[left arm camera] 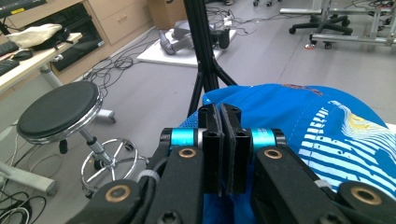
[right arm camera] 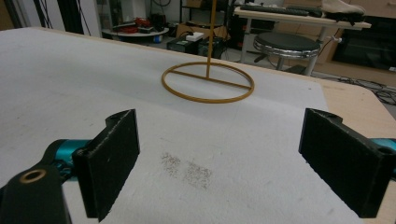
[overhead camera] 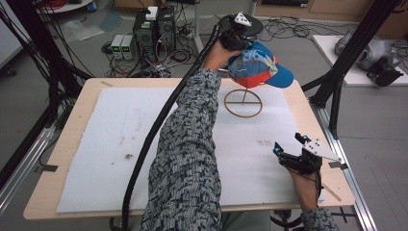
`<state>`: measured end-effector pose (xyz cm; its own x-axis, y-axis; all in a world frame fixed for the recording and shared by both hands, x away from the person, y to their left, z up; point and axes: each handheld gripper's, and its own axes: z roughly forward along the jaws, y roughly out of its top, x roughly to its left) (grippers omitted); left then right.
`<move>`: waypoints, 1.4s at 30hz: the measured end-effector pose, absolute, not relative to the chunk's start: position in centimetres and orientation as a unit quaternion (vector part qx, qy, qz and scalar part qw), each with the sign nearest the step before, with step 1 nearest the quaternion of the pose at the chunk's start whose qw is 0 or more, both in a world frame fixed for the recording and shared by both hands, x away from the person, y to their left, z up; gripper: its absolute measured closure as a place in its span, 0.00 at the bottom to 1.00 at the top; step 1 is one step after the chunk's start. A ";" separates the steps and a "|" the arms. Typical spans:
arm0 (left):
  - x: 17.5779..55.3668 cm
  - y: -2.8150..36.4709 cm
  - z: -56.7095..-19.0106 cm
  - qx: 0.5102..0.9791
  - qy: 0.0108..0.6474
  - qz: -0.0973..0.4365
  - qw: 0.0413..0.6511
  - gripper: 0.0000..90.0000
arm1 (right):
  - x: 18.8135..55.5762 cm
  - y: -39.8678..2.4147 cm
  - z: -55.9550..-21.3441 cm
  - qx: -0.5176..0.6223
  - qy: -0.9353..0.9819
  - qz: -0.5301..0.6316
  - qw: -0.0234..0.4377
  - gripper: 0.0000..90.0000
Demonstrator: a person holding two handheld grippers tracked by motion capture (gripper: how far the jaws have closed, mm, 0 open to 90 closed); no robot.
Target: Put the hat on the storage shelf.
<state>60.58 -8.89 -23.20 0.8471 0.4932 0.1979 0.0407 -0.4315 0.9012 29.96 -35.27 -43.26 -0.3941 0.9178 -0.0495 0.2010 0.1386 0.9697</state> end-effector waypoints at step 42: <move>58.1 -4.7 -18.6 0.806 0.175 0.204 0.527 0.54 | 30.2 -34.7 -43.2 0.417 0.669 0.502 0.357 0.13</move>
<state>58.07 -4.72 -18.63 0.8555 0.4975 0.1436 0.0684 -0.3835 0.9210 30.23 -34.73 -43.24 -0.3977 0.9156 -0.0593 0.1992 0.1493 0.9685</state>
